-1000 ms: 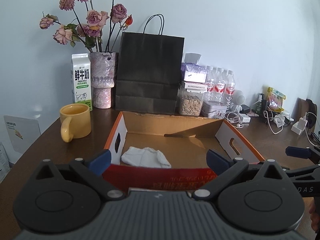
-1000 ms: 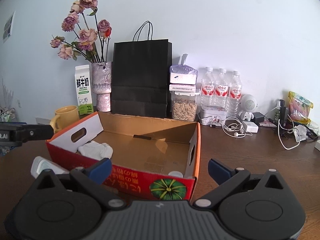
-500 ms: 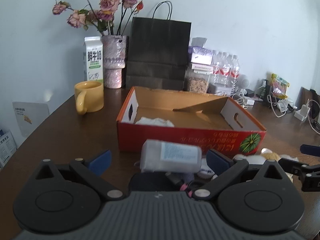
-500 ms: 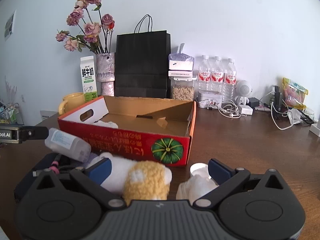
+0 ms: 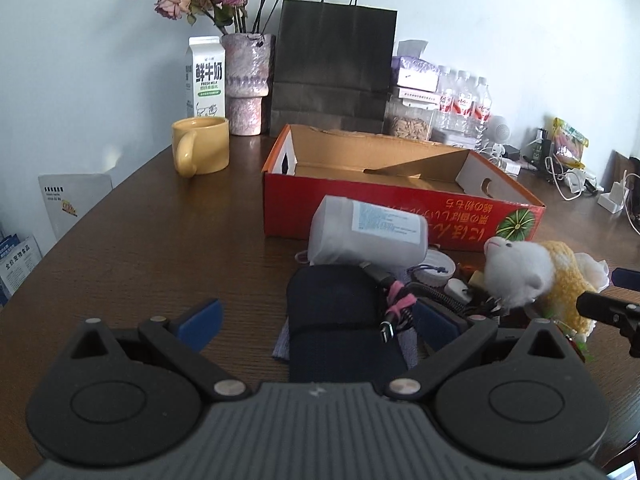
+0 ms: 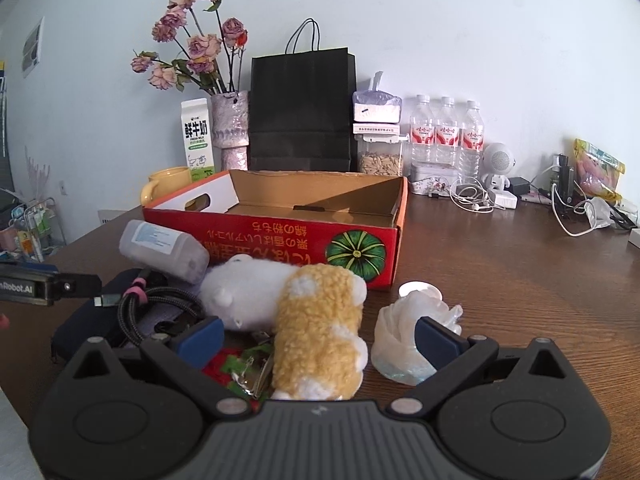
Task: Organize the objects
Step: 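Grasp the white-and-yellow plush toy with the right tool while the left tool grasps the navy pouch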
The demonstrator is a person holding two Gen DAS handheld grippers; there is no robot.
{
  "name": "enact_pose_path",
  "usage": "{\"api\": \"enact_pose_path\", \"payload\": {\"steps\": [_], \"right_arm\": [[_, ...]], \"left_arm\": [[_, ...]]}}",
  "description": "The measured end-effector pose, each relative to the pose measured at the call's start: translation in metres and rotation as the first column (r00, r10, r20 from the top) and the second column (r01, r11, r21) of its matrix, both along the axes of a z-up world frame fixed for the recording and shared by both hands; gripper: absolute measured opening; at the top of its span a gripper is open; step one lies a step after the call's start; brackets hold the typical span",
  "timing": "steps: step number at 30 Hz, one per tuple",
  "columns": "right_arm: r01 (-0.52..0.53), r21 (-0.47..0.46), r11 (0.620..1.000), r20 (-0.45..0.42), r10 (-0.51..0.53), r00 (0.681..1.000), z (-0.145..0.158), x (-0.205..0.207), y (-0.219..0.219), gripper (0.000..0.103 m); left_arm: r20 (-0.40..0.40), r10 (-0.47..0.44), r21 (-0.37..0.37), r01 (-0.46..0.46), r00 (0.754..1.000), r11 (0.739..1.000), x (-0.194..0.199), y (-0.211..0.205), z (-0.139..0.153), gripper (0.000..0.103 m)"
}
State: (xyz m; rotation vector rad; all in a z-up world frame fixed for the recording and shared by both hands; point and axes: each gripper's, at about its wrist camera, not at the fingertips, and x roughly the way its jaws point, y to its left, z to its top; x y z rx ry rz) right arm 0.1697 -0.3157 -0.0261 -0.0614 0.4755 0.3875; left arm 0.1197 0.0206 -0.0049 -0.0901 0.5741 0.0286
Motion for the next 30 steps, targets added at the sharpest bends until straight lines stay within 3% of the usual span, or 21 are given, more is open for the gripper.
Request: {"api": "enact_pose_path", "payload": {"steps": [3, 10, 16, 30], "right_arm": [[-0.014, 0.003, 1.0, -0.005, 0.014, 1.0, -0.001, 0.006, 0.003, 0.084], [-0.022, -0.005, 1.0, -0.061, 0.022, 0.998, -0.015, 0.031, 0.008, 0.077], [-0.034, 0.035, 0.999, -0.113, 0.038, 0.993, -0.027, 0.044, 0.007, 0.054], [-0.032, 0.049, 0.998, -0.101, 0.037, 0.994, -0.031, 0.045, 0.007, 0.051]], "left_arm": [[-0.001, -0.002, -0.002, 0.002, 1.0, 1.0, 0.0, 0.0, 0.0, 0.103], [-0.033, -0.027, 0.014, 0.028, 0.999, 1.0, 0.005, -0.007, -0.007, 0.103], [-0.073, -0.041, 0.031, 0.043, 0.996, 0.999, 0.011, -0.012, -0.017, 0.103], [-0.1, -0.005, 0.049, 0.01, 0.995, 0.999, 0.026, -0.018, -0.028, 0.101]]}}
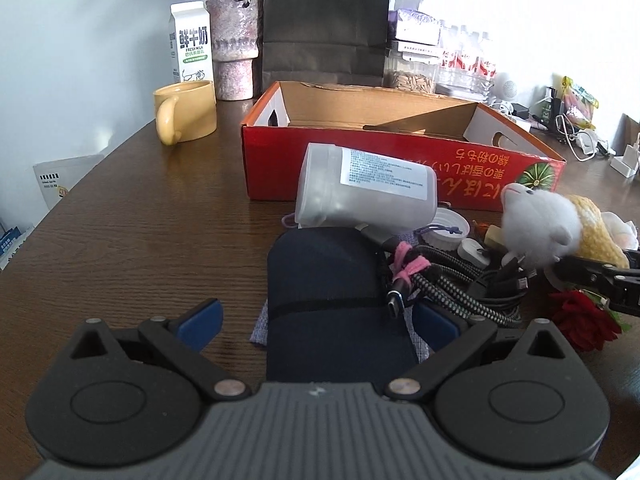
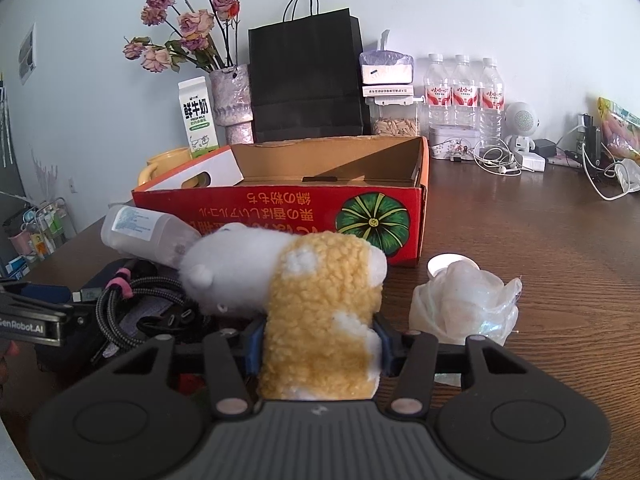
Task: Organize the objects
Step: 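Grasp the white-and-yellow plush toy with the right tool while the left tool grasps the navy pouch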
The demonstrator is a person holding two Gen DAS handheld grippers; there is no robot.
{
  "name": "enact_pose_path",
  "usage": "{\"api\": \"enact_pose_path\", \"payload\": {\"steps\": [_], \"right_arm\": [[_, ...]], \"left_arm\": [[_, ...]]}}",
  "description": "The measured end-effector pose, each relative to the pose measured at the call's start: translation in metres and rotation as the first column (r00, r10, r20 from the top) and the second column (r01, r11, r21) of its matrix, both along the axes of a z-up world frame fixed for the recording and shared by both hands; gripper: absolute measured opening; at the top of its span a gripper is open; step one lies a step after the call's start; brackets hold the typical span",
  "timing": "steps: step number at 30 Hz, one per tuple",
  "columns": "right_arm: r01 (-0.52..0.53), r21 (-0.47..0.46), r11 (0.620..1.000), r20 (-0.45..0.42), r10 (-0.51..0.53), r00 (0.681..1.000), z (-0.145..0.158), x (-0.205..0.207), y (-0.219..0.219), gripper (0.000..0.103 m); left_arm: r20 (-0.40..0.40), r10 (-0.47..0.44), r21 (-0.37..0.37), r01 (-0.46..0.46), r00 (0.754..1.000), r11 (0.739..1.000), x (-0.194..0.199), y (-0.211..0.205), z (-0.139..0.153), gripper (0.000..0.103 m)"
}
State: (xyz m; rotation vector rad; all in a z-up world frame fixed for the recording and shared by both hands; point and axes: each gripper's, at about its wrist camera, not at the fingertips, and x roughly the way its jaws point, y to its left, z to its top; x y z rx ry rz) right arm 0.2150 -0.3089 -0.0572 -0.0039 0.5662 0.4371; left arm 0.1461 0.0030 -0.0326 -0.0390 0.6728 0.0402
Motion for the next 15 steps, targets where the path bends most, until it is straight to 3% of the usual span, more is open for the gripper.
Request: {"api": "enact_pose_path", "payload": {"steps": [1, 5, 15], "right_arm": [[0.0, 0.0, 1.0, 0.001, 0.0, 1.0, 0.0, 0.0, 0.0, 0.051], [0.002, 0.003, 1.0, 0.002, -0.002, 1.0, -0.001, 0.0, 0.0, 0.051], [0.005, 0.006, 1.0, 0.006, -0.005, 1.0, -0.002, 0.0, -0.001, 0.051]], "left_arm": [[0.002, -0.002, -0.001, 0.002, 1.0, 1.0, 0.0, -0.001, 0.0, 0.099], [0.011, -0.036, -0.018, 0.036, 0.999, 0.999, 0.0, -0.003, -0.002, 0.075], [0.065, -0.026, 0.003, 0.026, 0.998, 1.0, -0.012, -0.003, 0.0, 0.065]]}}
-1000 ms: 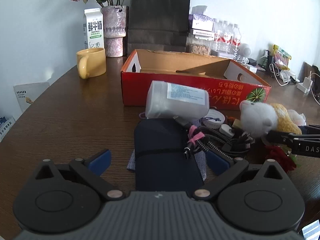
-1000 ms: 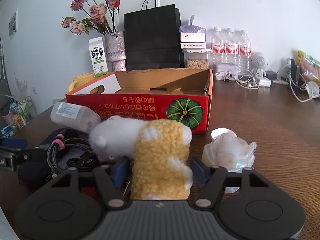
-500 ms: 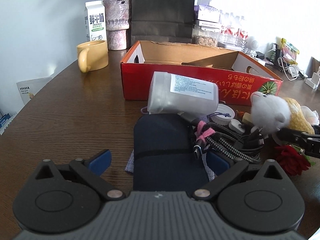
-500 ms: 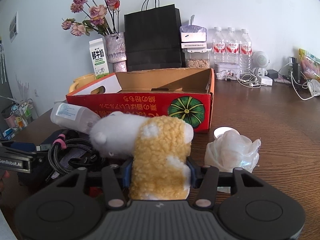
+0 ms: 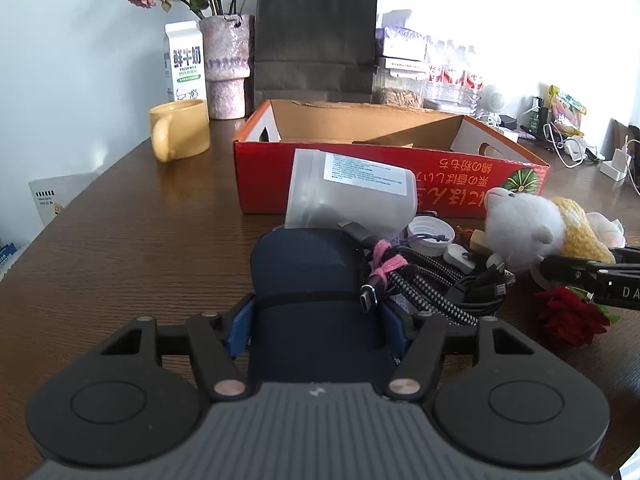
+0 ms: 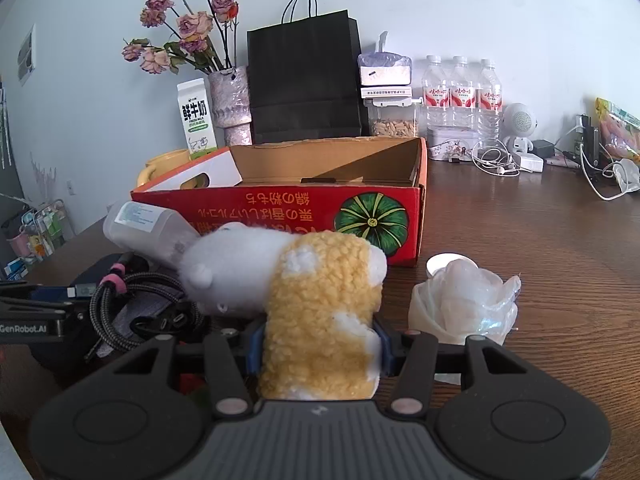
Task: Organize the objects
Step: 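Grasp the white-and-yellow plush toy with the right tool while the left tool grasps the navy pouch, then carry the plush toy and pouch into the box and open both tools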
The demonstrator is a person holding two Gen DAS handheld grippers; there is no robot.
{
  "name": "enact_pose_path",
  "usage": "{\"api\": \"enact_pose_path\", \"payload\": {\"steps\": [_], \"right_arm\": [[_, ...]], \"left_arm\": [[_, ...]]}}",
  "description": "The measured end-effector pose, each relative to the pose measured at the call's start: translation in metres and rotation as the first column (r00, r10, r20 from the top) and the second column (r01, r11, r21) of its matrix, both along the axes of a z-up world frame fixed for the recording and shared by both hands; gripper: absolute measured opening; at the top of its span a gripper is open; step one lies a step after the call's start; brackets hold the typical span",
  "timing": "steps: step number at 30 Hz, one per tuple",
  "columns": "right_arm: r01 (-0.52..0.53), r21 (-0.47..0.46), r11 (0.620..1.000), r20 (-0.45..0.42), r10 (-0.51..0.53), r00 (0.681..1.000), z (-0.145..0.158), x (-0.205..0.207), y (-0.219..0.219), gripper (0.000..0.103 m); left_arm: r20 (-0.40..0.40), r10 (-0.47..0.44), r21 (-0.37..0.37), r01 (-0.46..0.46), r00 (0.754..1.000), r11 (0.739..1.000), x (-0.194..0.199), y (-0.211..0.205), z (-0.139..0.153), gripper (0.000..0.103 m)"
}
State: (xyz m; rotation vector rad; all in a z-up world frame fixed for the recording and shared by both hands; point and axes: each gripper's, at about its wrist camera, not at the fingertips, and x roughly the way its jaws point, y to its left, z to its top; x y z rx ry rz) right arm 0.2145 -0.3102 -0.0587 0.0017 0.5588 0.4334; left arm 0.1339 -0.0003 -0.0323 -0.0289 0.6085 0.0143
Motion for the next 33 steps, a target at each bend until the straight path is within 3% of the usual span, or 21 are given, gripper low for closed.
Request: {"api": "enact_pose_path", "payload": {"steps": [15, 23, 33], "right_arm": [[0.029, 0.011, 1.0, 0.049, -0.03, 0.998, 0.007, -0.01, -0.003, 0.049], [0.026, 0.01, 1.0, 0.088, -0.027, 0.996, 0.02, -0.018, 0.001, 0.049], [0.013, 0.004, 1.0, 0.142, -0.014, 0.99, 0.039, -0.014, 0.012, 0.049]], "left_arm": [[0.042, 0.034, 0.031, -0.036, 0.999, 0.999, -0.031, 0.023, 0.016, 0.065], [0.106, 0.045, 0.023, -0.048, 0.993, 0.999, -0.04, 0.032, 0.034, 0.064], [0.203, -0.005, 0.005, 0.004, 0.979, 1.0, -0.028, 0.024, 0.064, 0.064]]}}
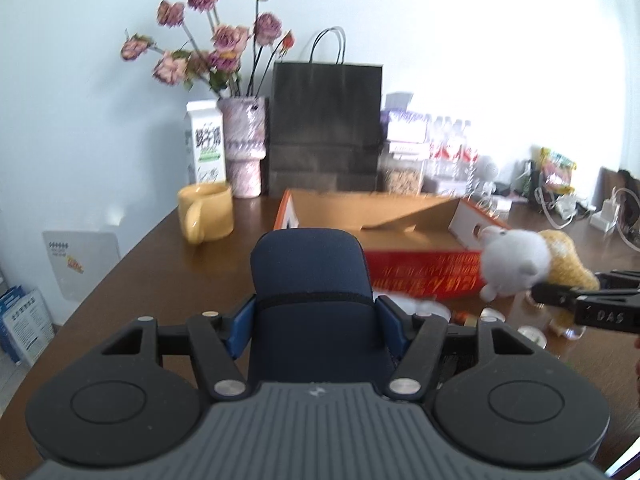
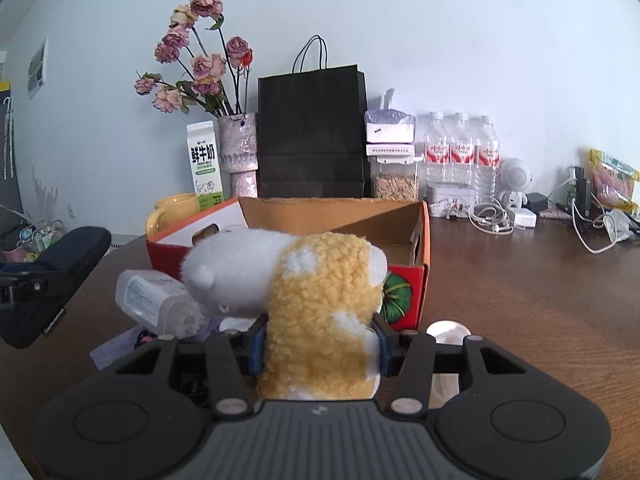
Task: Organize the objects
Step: 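Carry the plush toy and pouch into the box and open both tools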
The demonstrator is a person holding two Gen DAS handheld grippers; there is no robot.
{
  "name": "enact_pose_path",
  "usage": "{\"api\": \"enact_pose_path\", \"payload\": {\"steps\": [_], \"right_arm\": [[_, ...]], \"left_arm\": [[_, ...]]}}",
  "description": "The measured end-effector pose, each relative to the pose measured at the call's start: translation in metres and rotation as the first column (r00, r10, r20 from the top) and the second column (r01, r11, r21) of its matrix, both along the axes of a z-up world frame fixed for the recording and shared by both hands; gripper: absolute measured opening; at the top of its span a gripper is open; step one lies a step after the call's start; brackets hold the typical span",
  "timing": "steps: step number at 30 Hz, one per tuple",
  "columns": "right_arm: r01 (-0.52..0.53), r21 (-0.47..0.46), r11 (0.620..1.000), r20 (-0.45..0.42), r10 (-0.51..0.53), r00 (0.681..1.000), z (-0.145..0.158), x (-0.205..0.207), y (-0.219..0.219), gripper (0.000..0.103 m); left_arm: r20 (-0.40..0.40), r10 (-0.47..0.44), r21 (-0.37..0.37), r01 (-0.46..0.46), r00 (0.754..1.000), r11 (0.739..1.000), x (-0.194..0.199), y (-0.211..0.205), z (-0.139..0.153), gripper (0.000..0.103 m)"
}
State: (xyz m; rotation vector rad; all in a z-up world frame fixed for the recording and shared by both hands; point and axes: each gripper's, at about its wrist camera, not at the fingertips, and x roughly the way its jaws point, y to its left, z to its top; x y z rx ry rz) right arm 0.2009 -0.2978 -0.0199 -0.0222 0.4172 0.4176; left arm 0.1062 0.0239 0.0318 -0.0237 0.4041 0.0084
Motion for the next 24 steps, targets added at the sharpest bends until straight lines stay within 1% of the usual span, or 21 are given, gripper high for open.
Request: {"api": "enact_pose_path", "payload": {"steps": [6, 14, 19, 24], "right_arm": [[-0.012, -0.004, 1.0, 0.034, 0.012, 0.999, 0.012, 0.014, 0.01, 0.049], [-0.018, -0.018, 1.0, 0.059, 0.019, 0.998, 0.024, 0.047, 0.026, 0.049], [-0.01, -0.056, 0.998, 0.068, 0.014, 0.998, 0.034, 0.078, 0.033, 0.049], [-0.004, -0.112, 0.994, 0.034, 0.008, 0.999, 0.044, 0.119, 0.04, 0.049]], "left_arm": [[0.044, -0.036, 0.002, 0.036, 0.998, 0.999, 0.022, -0.009, 0.016, 0.064], [0.077, -0.072, 0.004, 0.072, 0.994, 0.997, 0.063, -0.02, 0.033, 0.065], [0.068, -0.095, 0.011, 0.094, 0.993, 0.995, 0.1, -0.024, 0.04, 0.064], [0.047, -0.109, 0.026, 0.108, 0.993, 0.994, 0.14, -0.029, 0.045, 0.065]]}}
